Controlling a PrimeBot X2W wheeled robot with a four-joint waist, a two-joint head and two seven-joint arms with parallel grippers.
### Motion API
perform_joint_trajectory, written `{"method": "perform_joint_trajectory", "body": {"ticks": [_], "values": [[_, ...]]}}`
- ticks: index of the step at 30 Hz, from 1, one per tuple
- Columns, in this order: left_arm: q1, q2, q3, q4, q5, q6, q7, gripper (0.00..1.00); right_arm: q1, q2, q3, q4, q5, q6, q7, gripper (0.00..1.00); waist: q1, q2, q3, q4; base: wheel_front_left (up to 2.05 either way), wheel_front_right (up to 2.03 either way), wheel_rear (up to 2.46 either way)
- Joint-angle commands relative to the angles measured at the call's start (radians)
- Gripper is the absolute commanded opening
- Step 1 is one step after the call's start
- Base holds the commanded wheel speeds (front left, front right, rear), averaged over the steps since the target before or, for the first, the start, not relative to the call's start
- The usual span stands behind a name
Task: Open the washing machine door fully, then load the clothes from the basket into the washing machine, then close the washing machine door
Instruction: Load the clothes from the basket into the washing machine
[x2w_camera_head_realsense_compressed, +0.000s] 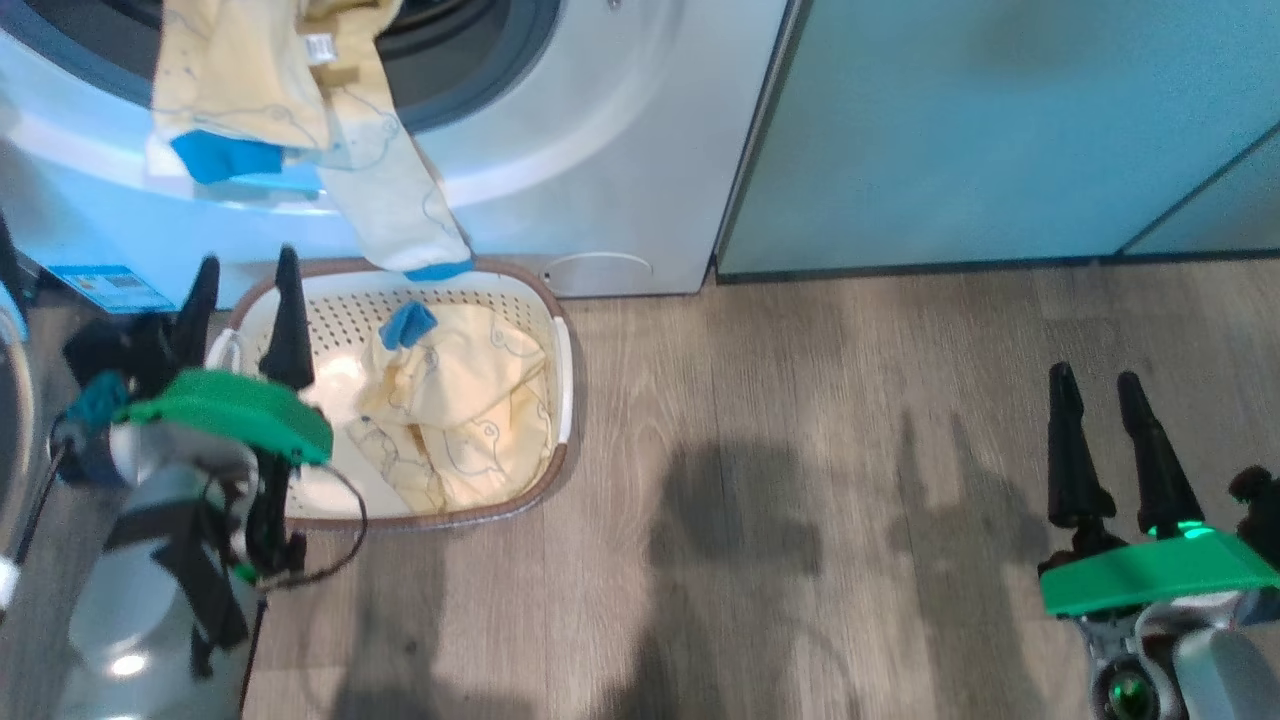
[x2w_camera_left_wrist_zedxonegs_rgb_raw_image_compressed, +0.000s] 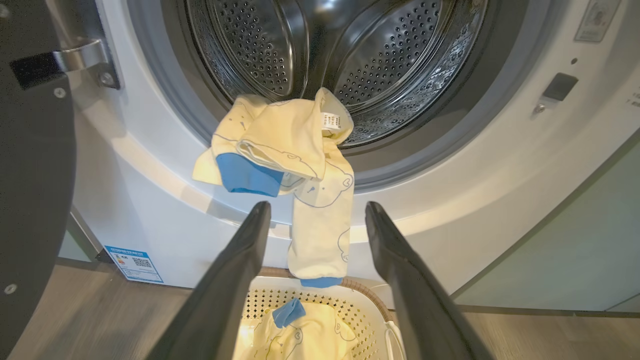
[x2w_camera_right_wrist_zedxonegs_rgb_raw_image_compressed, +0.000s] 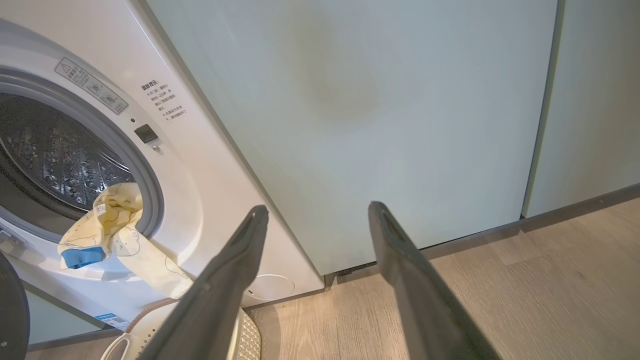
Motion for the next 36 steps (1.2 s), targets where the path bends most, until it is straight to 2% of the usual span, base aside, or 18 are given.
{"method": "perform_joint_trajectory", "body": {"ticks": [1, 15, 27, 36], "values": [[0.003, 0.022, 0.048, -0.049, 0.015, 0.002, -0.004, 1.0, 0.008, -0.018, 0.018, -0.026, -0.008, 0.0, -0.01, 1.0, 0.0001, -0.0001, -0.019, 0.006, 0.0, 0.0, 0.0], [0.222, -0.049, 0.136, -0.174, 0.107, -0.01, -0.004, 1.0, 0.067, -0.023, 0.006, -0.031, -0.008, 0.0, -0.01, 1.0, 0.0001, -0.0001, -0.085, 0.029, 0.0, 0.0, 0.0], [0.263, -0.107, 0.177, -0.175, 0.139, -0.039, -0.004, 1.0, 0.081, -0.026, 0.003, -0.032, -0.008, 0.0, -0.01, 1.0, 0.0001, -0.0001, -0.099, 0.04, 0.0, 0.0, 0.0], [0.244, -0.106, 0.177, -0.12, 0.146, -0.061, -0.004, 1.0, 0.08, -0.028, 0.011, -0.031, -0.005, 0.0, -0.01, 1.0, 0.0001, -0.0001, -0.095, 0.034, 0.0, 0.0, 0.0]]}}
